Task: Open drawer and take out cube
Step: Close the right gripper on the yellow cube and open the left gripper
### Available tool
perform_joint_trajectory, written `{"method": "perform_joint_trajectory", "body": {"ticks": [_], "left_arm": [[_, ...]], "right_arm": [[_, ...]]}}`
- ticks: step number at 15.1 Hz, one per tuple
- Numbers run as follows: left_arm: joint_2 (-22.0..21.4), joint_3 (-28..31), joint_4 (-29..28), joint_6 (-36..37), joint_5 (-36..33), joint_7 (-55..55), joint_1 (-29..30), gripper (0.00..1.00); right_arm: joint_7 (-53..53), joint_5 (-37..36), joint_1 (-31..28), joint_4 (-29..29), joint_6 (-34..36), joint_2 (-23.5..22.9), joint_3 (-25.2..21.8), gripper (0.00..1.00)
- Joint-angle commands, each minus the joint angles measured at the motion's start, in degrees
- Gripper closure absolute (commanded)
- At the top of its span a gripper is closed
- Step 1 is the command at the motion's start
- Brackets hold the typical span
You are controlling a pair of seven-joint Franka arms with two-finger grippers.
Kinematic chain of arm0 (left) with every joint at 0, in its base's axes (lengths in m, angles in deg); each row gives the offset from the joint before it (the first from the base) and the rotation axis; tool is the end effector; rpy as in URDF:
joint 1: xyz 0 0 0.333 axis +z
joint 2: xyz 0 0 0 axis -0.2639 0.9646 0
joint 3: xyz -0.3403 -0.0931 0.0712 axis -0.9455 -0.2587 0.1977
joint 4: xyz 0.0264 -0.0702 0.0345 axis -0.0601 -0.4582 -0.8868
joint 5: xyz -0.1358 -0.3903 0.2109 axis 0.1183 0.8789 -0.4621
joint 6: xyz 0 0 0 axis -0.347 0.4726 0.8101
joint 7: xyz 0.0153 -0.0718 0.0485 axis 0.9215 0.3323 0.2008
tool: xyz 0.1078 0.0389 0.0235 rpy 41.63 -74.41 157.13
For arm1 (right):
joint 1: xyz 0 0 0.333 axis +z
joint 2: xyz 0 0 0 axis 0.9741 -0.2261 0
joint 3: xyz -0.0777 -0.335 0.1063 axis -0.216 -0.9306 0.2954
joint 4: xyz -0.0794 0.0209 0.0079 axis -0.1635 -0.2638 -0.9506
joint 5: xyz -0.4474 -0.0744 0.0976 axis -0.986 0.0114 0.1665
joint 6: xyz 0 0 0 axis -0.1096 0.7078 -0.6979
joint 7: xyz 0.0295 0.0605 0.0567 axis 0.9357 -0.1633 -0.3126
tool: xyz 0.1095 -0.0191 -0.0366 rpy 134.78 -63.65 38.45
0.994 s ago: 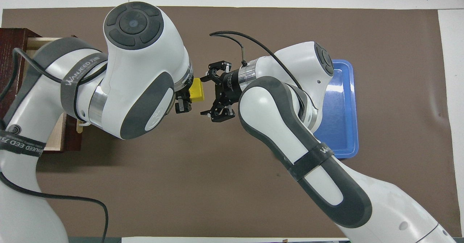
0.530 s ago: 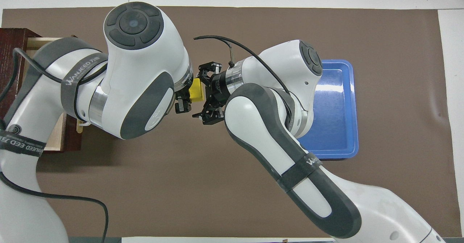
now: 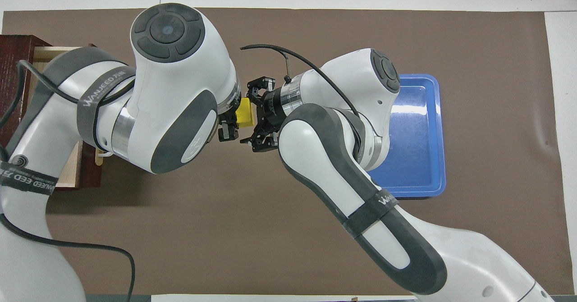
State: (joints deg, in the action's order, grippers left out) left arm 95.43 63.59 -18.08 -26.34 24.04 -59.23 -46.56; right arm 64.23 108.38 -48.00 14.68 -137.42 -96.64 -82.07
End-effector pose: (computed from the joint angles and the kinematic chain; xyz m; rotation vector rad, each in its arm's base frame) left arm 0.6195 -0.3918 0.5419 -2.1489 -2.2697 0.0176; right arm 0.6579 0.4321 0.4358 -1.8478 1.7280 0.7538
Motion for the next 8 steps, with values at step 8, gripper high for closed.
{"method": "perform_joint_trajectory", "body": {"ticks": [8], "left_arm": [[-1.1, 0.6, -1.8, -1.9, 0.4, 1.7, -0.7, 1.00]], "right_arm": [[0.7, -0.7, -2.7, -1.9, 3.6, -0.9, 0.2, 1.00]]}}
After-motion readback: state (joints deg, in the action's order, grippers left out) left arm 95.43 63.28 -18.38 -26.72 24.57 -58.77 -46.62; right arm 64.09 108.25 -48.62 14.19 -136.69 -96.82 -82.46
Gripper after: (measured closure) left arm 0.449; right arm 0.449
